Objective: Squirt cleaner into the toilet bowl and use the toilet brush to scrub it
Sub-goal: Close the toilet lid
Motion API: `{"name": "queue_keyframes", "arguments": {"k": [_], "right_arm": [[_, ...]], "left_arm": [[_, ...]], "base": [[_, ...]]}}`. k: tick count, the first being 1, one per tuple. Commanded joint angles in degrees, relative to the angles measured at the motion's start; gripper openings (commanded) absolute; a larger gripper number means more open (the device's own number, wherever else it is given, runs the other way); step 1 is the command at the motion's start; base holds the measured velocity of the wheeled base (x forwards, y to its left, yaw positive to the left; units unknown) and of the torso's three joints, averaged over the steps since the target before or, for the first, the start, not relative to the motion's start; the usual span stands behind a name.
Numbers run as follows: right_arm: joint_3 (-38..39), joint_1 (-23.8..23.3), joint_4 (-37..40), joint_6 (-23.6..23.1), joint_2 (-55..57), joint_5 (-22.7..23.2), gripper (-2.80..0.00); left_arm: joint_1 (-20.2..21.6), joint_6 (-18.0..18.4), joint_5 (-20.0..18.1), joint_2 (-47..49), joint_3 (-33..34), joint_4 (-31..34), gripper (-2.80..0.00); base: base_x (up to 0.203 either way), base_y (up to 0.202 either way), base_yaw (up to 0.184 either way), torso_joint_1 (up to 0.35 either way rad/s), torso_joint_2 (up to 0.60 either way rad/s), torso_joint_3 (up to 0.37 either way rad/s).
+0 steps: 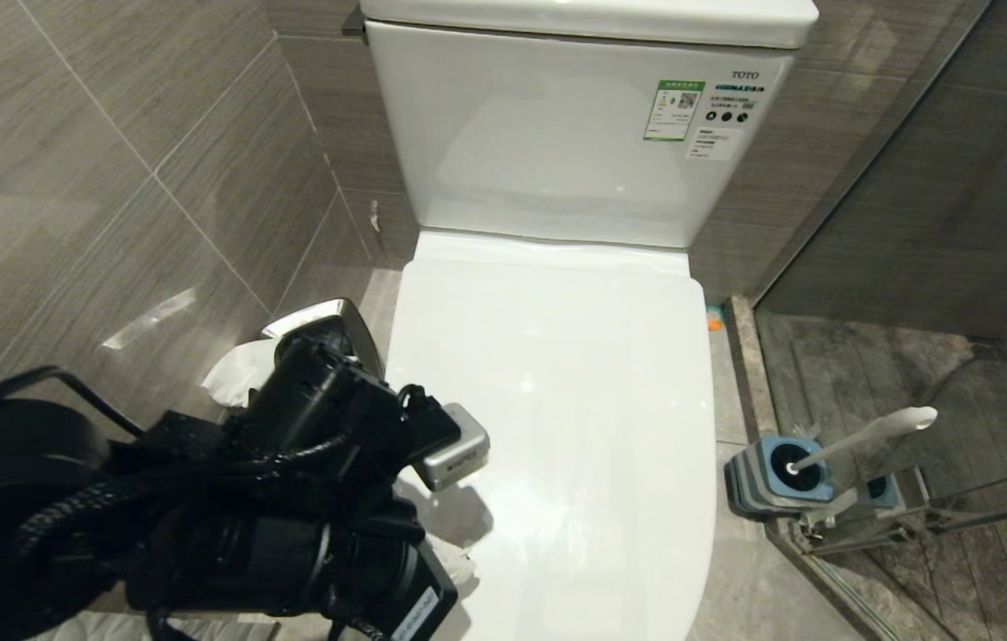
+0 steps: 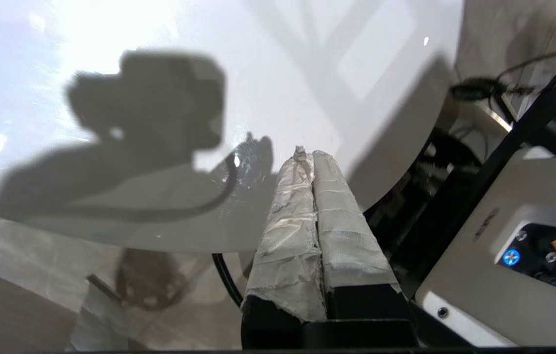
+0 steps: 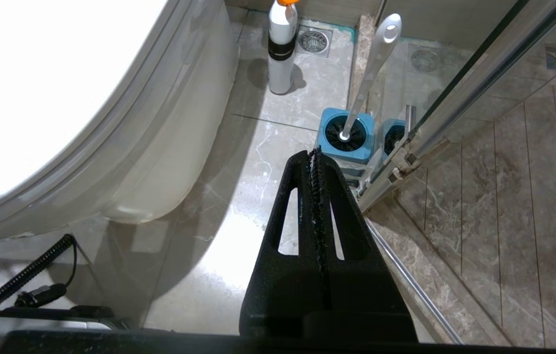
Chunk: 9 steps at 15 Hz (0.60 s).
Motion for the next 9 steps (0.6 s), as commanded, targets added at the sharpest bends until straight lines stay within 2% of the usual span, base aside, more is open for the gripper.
{"name": "queue_keyframes", "arguments": {"k": [1, 5, 6, 7, 9], "right_arm": [[0.01, 0.0, -0.01, -0.04, 0.05, 0.07, -2.8], [0.01, 0.04, 0.05, -0.04, 0.05, 0.06, -2.8], [0.01, 0.04, 0.03, -0.07, 0.05, 0.05, -2.8], [0.01, -0.04, 0.05, -0.04, 0.05, 0.02, -2.8], [0.01, 0.05, 0.05, -0.12, 0.05, 0.02, -2.8]], "left_arm": [[-0.01, -0.8, -0.22, -7.69, -1.73, 0.24, -2.8], [0.08, -9.99, -0.06, -9.65, -10.44, 4.98, -2.8], [0.08, -11.07, 0.57, -9.66, -13.24, 5.54, -2.8], [0.06, -11.26, 2.42, -9.61, -16.26, 5.75, -2.8], [-0.29, -10.17, 9.83, -9.28, -23.02, 5.6, -2.8]], "base": [[0.0, 0.0, 0.0, 0.0, 0.0, 0.0], [0.0, 0.0, 0.0, 0.0, 0.0, 0.0], [0.0, 0.0, 0.0, 0.0, 0.0, 0.0], [0.0, 0.0, 0.0, 0.0, 0.0, 0.0], [0.0, 0.0, 0.0, 0.0, 0.0, 0.0]]}}
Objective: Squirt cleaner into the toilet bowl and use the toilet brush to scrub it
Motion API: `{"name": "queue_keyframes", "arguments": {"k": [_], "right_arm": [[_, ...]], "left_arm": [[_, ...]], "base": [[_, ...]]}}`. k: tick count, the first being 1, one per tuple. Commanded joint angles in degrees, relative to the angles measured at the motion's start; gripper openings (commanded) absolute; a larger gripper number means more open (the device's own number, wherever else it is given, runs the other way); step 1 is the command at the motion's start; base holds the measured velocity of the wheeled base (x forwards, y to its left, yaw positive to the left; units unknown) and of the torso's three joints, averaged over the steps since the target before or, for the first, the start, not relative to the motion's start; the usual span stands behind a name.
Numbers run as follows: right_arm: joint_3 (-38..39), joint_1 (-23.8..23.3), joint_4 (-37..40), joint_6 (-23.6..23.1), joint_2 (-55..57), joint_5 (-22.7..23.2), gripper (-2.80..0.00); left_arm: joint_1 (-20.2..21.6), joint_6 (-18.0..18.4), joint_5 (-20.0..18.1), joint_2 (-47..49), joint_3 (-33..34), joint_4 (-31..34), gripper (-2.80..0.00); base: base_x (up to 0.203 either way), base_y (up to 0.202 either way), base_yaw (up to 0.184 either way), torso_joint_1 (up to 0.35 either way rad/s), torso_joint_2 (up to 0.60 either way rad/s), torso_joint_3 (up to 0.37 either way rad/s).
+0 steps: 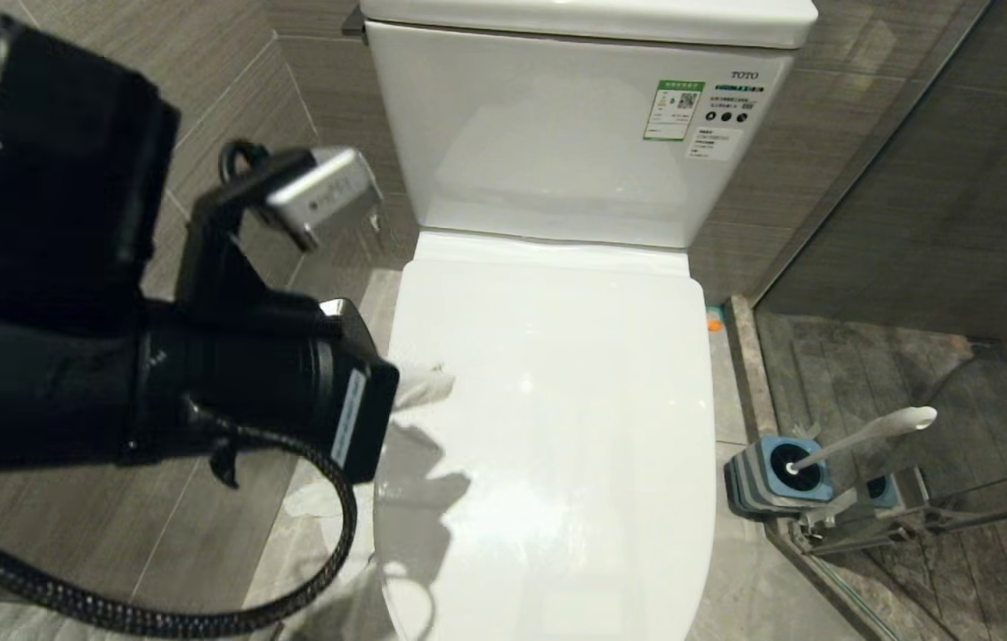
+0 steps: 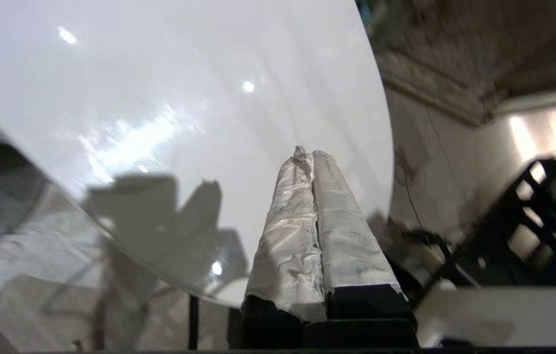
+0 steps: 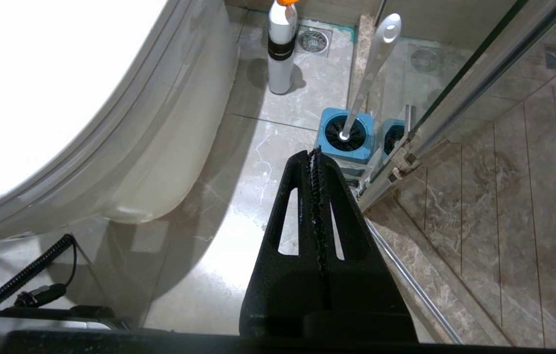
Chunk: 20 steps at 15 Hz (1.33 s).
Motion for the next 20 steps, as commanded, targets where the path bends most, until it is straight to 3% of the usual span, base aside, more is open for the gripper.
{"name": "queue_keyframes", "arguments": {"k": [1, 5, 7, 10, 12, 13, 16, 18, 20], "right_arm": [[0.01, 0.05, 0.02, -0.01, 0.05, 0.03, -2.8], [0.01, -0.04, 0.02, -0.01, 0.05, 0.03, -2.8], [0.01, 0.02, 0.02, -0.01, 0.05, 0.04, -2.8], [0.01, 0.03, 0.01, -0.02, 0.05, 0.03, -2.8], [0.01, -0.04, 0.02, -0.01, 0.05, 0.03, -2.8], [0.01, -0.01, 0.02, -0.01, 0.05, 0.03, -2.8], [0.01, 0.03, 0.02, -0.02, 0.05, 0.03, -2.8], [0.01, -0.01, 0.02, -0.04, 0.05, 0.05, -2.8], [0.01, -0.04, 0.02, -0.01, 0.05, 0.08, -2.8]], "left_arm": [[-0.53, 0.86, 6.79, -0.15, -8.41, -0.11, -2.8], [-0.34, 2.27, 15.16, -0.47, -22.44, 1.14, -2.8], [3.4, 5.87, 17.94, -2.87, -24.24, 4.28, -2.8], [9.69, 11.46, 18.91, -6.54, -26.38, 5.44, -2.8], [13.54, 13.27, 18.48, -9.12, -27.89, 5.83, -2.8], [16.15, 13.88, 17.48, -10.1, -28.2, 6.07, -2.8], [24.77, 14.84, 7.96, -15.85, -28.2, 6.5, -2.8], [27.45, 14.89, 2.94, -19.76, -27.19, 6.56, -2.8], [29.66, 14.94, 0.24, -23.37, -25.94, 6.26, -2.8]], "base": [[0.0, 0.0, 0.0, 0.0, 0.0, 0.0], [0.0, 0.0, 0.0, 0.0, 0.0, 0.0], [0.0, 0.0, 0.0, 0.0, 0.0, 0.0], [0.0, 0.0, 0.0, 0.0, 0.0, 0.0], [0.0, 0.0, 0.0, 0.0, 0.0, 0.0], [0.0, 0.0, 0.0, 0.0, 0.0, 0.0], [0.0, 0.0, 0.0, 0.0, 0.0, 0.0], [0.0, 0.0, 0.0, 0.0, 0.0, 0.0], [0.0, 0.0, 0.0, 0.0, 0.0, 0.0]]}}
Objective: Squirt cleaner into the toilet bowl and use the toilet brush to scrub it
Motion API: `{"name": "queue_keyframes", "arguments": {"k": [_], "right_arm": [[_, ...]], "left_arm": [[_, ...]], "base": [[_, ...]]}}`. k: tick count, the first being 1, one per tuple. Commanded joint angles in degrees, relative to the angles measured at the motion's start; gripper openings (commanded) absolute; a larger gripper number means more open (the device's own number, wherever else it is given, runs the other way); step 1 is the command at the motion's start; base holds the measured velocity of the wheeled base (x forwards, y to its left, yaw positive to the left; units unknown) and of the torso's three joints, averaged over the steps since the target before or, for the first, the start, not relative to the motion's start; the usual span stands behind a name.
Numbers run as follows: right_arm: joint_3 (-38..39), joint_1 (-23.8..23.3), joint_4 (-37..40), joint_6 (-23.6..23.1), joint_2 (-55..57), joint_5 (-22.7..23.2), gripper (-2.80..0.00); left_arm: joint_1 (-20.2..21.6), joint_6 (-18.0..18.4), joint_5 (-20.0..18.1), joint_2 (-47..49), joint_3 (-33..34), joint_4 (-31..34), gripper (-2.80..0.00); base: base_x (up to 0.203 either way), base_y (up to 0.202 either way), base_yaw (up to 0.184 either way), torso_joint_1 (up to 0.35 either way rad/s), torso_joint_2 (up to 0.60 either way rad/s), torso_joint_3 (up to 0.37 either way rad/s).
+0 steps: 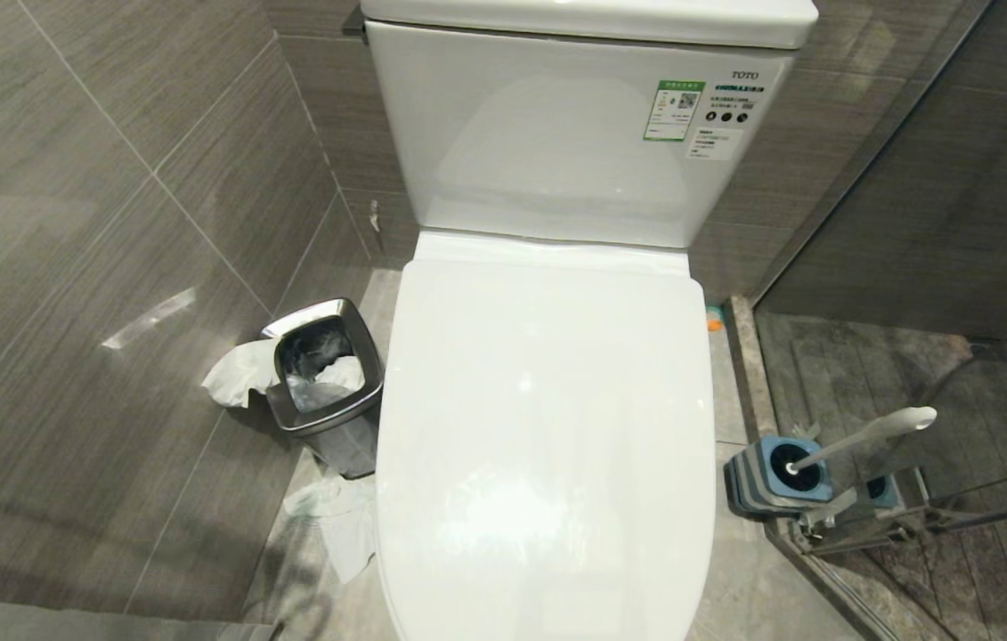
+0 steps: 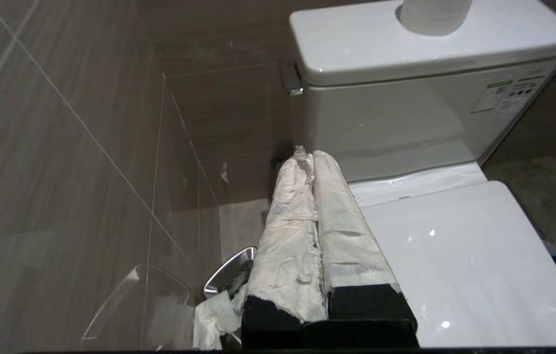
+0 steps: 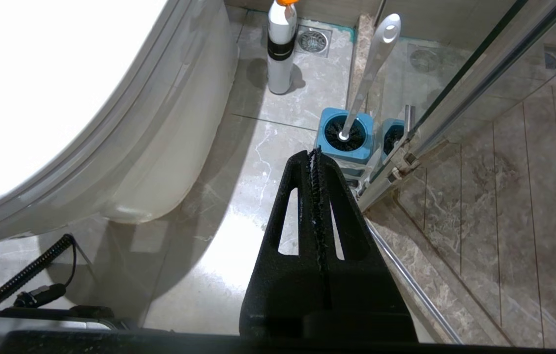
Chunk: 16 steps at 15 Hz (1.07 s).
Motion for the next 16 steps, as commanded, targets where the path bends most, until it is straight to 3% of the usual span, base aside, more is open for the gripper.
{"name": "queue_keyframes", "arguments": {"k": [1, 5, 10, 16], "right_arm": [[0.01, -0.04, 0.0, -0.09, 0.05, 0.0, -2.8], [0.01, -0.04, 0.0, 0.0, 0.05, 0.0, -2.8], [0.01, -0.04, 0.0, 0.0, 0.05, 0.0, -2.8], [0.01, 0.05, 0.0, 0.0, 0.05, 0.08, -2.8]], "left_arm": [[3.27, 0.18, -1.95, -6.67, 1.37, -0.04, -2.8], [8.69, 1.46, -5.32, -15.8, 4.89, -0.04, -2.8], [16.68, 1.55, -9.18, -29.0, 14.85, -0.06, -2.8], [22.35, 1.37, -11.62, -38.92, 24.43, -0.04, -2.8]], "base": [[0.0, 0.0, 0.0, 0.0, 0.0, 0.0], [0.0, 0.0, 0.0, 0.0, 0.0, 0.0], [0.0, 0.0, 0.0, 0.0, 0.0, 0.0], [0.0, 0.0, 0.0, 0.0, 0.0, 0.0]]}}
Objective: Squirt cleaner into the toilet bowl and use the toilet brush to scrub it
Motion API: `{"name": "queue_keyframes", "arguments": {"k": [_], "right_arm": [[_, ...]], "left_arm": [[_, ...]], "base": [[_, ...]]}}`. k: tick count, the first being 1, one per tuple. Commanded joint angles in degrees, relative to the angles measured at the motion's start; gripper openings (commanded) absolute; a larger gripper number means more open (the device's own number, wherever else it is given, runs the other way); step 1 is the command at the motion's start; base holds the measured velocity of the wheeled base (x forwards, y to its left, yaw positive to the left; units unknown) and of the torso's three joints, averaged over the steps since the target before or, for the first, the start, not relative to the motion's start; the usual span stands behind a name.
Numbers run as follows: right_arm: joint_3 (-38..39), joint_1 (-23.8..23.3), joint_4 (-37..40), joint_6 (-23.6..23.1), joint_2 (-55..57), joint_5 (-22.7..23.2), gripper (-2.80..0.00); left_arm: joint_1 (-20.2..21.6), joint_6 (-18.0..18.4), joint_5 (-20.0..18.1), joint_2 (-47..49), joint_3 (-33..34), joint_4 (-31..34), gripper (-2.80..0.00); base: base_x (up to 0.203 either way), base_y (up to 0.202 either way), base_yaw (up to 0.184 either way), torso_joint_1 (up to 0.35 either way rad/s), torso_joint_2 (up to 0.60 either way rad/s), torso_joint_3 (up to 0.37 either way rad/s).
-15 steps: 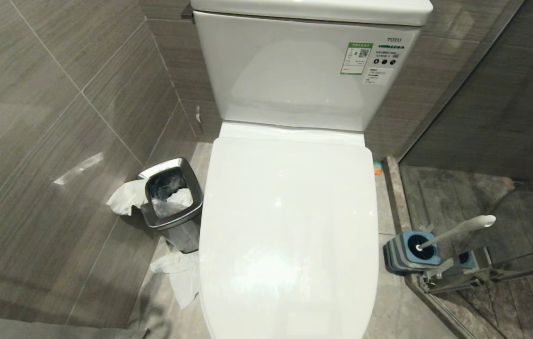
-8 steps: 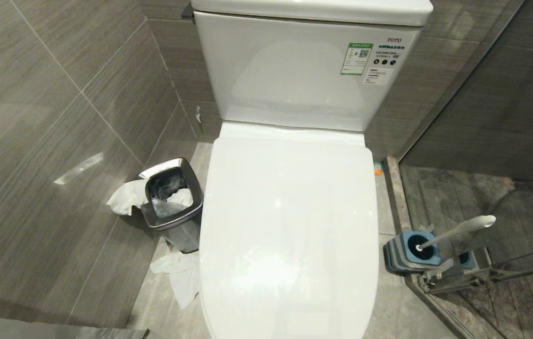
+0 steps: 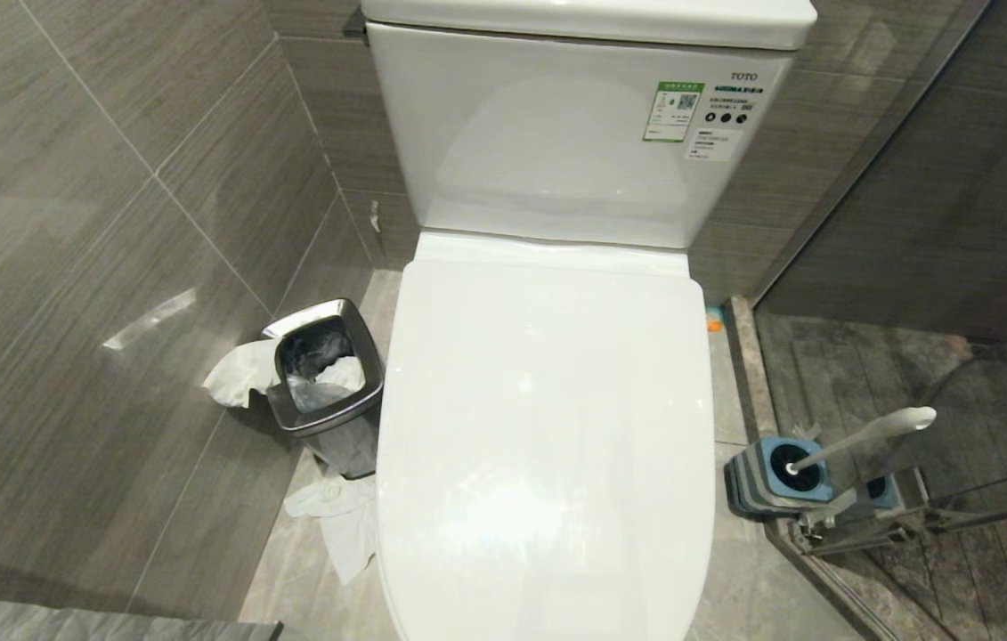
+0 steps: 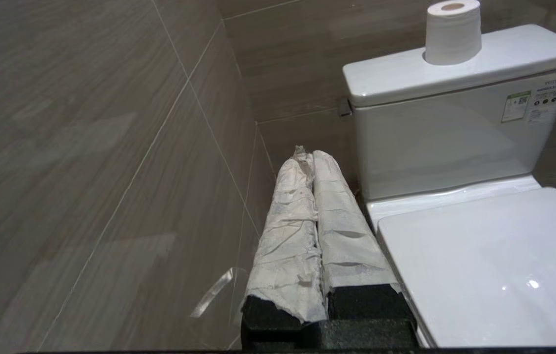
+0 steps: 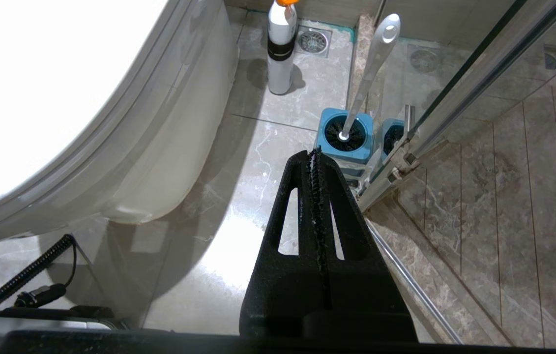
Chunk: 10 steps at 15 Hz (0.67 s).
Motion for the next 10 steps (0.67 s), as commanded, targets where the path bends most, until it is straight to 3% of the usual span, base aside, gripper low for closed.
{"name": "queue_keyframes", "arguments": {"k": [1, 3, 6, 10], "right_arm": [[0.01, -0.04, 0.02, -0.02, 0.05, 0.02, -2.8], [0.01, 0.04, 0.02, -0.02, 0.05, 0.02, -2.8], [0.01, -0.04, 0.02, -0.02, 0.05, 0.02, -2.8], [0.01, 0.01, -0.02, -0.02, 0.05, 0.06, -2.8]], "left_arm": [[1.24, 0.15, -1.22, -6.75, 5.04, 0.1, -2.8], [1.12, 0.73, -1.22, -10.98, 9.16, 0.13, -2.8], [-1.9, 4.07, 2.19, -15.34, 13.29, 0.44, -2.8], [-2.28, 5.12, 5.29, -23.85, 22.0, 0.75, -2.8]], "base": [[0.0, 0.0, 0.0, 0.0, 0.0, 0.0], [0.0, 0.0, 0.0, 0.0, 0.0, 0.0], [0.0, 0.0, 0.0, 0.0, 0.0, 0.0], [0.0, 0.0, 0.0, 0.0, 0.0, 0.0]]}}
